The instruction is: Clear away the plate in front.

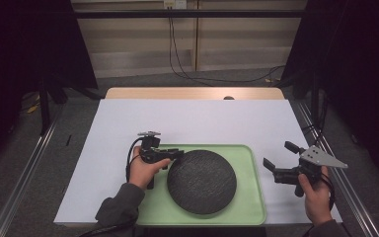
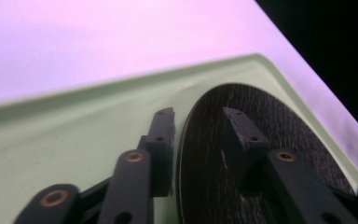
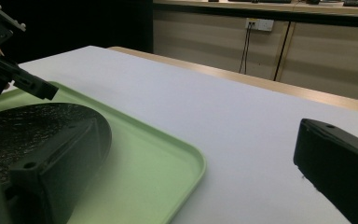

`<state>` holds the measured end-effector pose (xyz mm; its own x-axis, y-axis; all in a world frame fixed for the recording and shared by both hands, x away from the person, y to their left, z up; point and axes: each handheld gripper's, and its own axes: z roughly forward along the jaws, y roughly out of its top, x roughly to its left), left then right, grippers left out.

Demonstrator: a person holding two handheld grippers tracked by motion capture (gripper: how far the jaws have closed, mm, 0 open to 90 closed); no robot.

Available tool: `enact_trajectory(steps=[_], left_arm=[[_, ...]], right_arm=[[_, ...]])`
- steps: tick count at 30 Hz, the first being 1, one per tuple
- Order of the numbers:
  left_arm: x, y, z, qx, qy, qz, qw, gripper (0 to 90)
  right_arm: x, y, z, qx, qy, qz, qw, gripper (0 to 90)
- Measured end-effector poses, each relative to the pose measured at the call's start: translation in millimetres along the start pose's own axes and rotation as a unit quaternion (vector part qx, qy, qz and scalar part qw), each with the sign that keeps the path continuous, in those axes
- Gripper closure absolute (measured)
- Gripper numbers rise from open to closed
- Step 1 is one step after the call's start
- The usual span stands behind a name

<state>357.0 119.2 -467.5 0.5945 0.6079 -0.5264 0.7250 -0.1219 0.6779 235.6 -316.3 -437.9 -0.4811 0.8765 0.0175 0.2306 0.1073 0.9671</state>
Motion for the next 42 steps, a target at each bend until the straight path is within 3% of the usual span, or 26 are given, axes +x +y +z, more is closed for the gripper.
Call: enact_trajectory(steps=[11, 27, 35, 40, 42], left_arm=[[-3.5, 3.7, -18.7, -0.03, 0.005, 0.021, 0.9993, 47.8], [1.9, 4.0, -40.5, -0.055, 0.009, 0.017, 0.9983, 34.0], [4.8, 4.4, -53.9, -0.081, 0.014, 0.03, 0.9962, 23.3], [8.4, 3.9, -61.9, -0.096, 0.028, 0.035, 0.9944, 18.6], [11.2, 3.6, -65.6, -0.102, 0.028, 0.047, 0.9933, 16.9]], right_arm=[[0.1, 0.0, -0.7, 0.004, 0.0, -0.002, 1.0, 0.2], [0.1, -0.1, -0.7, 0.004, 0.001, -0.002, 1.0, 0.2], [0.0, -0.1, -0.5, 0.004, 0.001, -0.004, 1.0, 0.2], [0.3, -0.2, -0.3, 0.004, 0.0, -0.004, 1.0, 0.3], [0.4, -0.1, -0.6, 0.005, 0.002, -0.004, 1.0, 0.3]])
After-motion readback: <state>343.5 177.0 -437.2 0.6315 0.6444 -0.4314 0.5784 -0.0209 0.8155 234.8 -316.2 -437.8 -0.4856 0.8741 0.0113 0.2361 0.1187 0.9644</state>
